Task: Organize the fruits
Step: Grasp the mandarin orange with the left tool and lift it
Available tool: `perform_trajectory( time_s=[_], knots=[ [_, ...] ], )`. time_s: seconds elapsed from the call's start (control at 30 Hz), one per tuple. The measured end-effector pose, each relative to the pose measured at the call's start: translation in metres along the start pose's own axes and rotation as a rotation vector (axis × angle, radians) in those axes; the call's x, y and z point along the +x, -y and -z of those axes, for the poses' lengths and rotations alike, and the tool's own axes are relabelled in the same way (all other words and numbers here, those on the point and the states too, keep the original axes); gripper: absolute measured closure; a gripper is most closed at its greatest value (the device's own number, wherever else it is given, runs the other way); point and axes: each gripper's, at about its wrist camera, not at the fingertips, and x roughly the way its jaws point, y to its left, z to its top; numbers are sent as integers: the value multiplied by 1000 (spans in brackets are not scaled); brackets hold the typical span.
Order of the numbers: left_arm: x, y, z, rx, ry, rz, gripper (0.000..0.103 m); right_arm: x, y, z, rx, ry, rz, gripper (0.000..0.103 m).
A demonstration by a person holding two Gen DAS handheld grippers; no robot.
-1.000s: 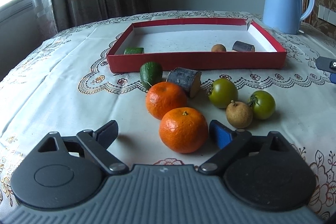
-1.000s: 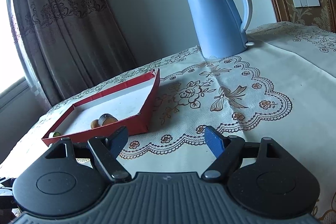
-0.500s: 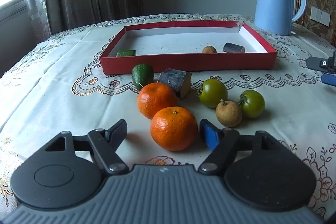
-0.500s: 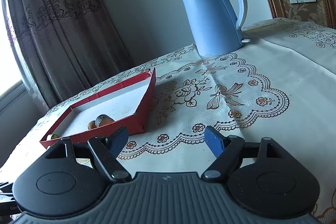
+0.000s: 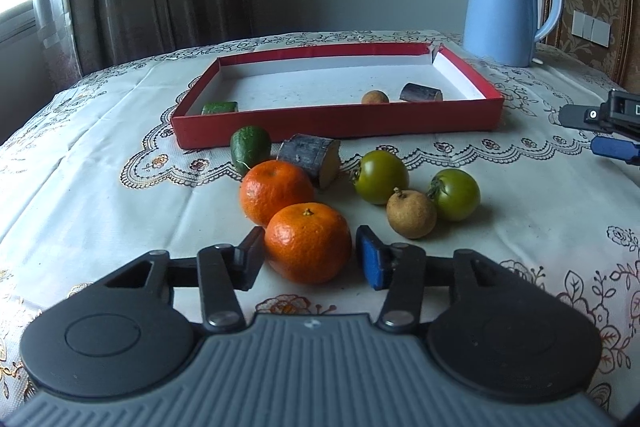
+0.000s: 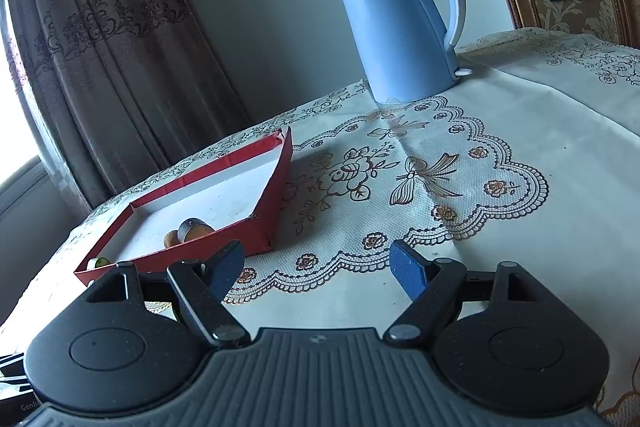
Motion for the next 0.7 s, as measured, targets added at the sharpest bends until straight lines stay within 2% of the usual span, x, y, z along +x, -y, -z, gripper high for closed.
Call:
perform_trajectory(
  time_s=[0.1,0.7],
  knots=[
    [-1,1,0,5,6,-6,62,0,0,0,3,-1,2,23],
    [-13,-15,7,-31,42,60,63,0,1,0,11,-4,5,23]
  ],
)
